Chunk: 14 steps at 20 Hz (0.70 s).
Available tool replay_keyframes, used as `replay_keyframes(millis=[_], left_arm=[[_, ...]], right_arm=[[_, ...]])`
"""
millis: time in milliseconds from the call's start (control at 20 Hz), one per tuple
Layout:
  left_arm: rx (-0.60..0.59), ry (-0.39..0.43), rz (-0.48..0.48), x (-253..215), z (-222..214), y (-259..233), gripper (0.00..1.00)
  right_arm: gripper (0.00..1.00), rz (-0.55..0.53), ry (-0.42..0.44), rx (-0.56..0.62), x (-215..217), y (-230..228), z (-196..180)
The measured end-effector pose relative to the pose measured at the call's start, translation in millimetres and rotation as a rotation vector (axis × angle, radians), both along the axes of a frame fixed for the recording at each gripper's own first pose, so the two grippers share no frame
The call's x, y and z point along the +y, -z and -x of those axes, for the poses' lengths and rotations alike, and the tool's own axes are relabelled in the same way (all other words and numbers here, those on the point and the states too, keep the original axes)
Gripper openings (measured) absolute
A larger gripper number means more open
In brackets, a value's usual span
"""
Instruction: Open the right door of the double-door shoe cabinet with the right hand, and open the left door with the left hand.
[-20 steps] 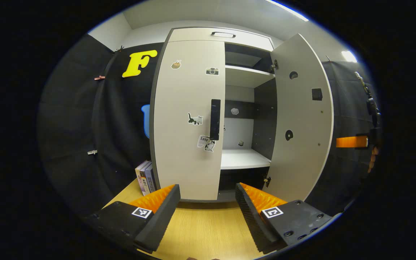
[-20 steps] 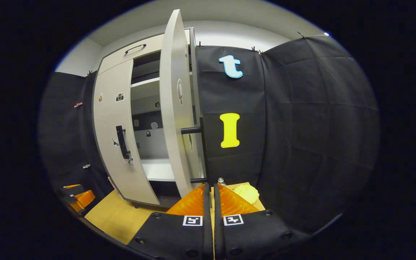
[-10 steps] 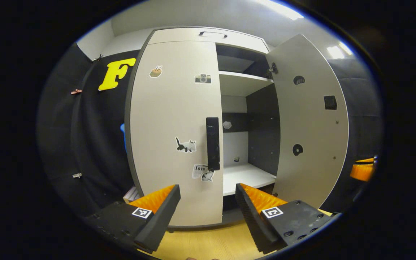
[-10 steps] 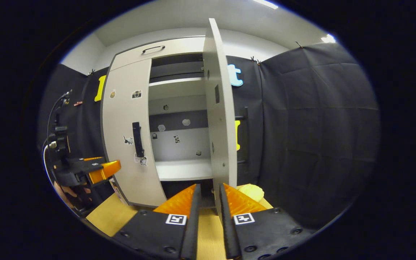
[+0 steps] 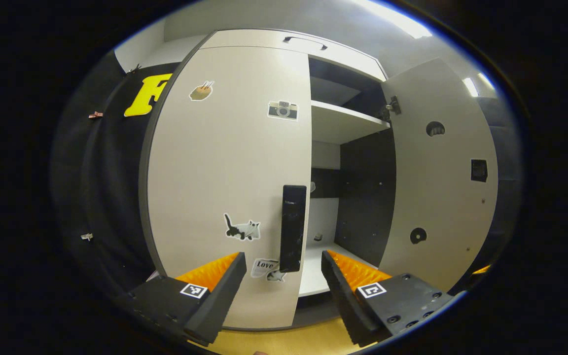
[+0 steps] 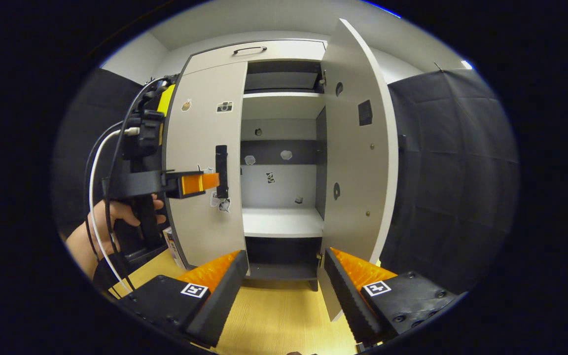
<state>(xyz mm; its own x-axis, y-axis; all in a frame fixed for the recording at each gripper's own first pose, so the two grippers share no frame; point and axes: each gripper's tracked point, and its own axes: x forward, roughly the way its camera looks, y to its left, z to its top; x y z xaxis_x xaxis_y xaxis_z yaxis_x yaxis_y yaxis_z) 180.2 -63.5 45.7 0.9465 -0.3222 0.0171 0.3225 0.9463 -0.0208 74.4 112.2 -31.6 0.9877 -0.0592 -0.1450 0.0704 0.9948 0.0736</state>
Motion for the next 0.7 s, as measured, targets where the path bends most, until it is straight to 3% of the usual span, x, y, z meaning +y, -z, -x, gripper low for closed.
replay_keyframes(millis=[150,400,500,550,700], left_arm=[[0.005,-0.018,0.006,-9,-17,-7,0.95],[0.046,-0.065,-0.009,-22,-43,2,0.88],[0.058,-0.093,-0.034,-25,-52,7,0.78],[0.06,-0.106,-0.048,-27,-55,8,0.68],[0.063,-0.15,-0.085,-29,-64,13,0.58]], right_arm=[[0.98,0.043,-0.04,0.024,-1,13,-5],[0.98,0.005,-0.118,0.013,-4,21,-16],[0.98,-0.008,-0.145,0.012,-2,24,-19],[0.98,-0.013,-0.158,0.011,-2,25,-20],[0.98,-0.013,-0.191,0.004,-1,27,-23]])
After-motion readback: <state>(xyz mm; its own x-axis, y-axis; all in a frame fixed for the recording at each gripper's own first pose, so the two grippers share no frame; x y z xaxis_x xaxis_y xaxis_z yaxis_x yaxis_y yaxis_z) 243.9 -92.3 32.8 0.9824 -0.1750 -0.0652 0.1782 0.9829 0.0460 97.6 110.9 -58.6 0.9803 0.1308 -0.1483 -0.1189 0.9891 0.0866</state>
